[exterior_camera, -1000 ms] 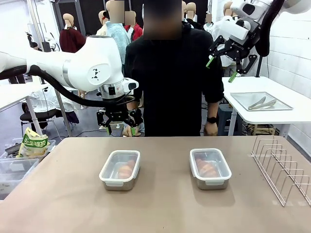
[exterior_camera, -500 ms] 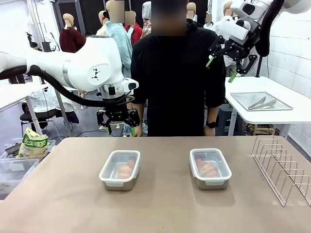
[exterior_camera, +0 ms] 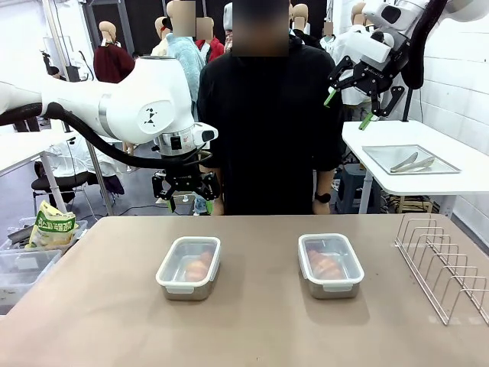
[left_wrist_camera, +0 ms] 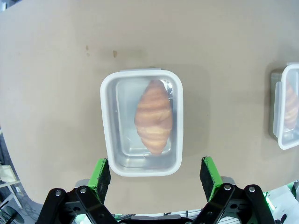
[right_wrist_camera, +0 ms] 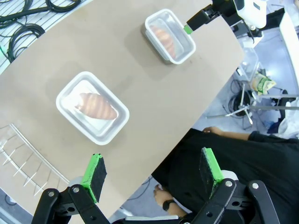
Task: Place the bread in airtight containers.
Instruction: Release when the human grabs the Airtight Container lid.
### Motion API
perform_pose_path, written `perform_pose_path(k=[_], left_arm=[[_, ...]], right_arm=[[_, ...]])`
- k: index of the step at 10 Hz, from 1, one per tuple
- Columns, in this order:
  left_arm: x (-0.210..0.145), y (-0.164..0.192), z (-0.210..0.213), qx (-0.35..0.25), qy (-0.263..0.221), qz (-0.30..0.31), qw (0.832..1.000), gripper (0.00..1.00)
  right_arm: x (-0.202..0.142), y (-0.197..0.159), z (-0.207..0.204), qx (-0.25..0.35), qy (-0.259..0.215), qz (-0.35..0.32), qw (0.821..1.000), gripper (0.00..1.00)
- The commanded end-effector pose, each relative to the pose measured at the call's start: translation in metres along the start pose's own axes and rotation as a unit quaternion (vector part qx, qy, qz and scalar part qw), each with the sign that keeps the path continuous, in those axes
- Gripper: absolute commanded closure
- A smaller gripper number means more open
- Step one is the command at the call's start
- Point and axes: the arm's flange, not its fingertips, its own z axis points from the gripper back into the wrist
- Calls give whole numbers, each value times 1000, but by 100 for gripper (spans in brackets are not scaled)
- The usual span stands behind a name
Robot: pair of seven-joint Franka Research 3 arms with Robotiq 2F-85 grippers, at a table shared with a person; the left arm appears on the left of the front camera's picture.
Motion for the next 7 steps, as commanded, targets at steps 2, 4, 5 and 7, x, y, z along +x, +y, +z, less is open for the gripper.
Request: perform_pose_path(k=[2,4,5,7], left_arm=[[0,0,1,-1,-2,0,1000,0],[0,0,1,-1,-2,0,1000,0],[0,0,1,-1,-2,0,1000,0],[0,0,1,-1,-2,0,1000,0]], right_arm=[[1,0,0,1,0,0,1000,0],[1,0,0,1,0,0,1000,0],[1,0,0,1,0,0,1000,0],[1,0,0,1,0,0,1000,0]])
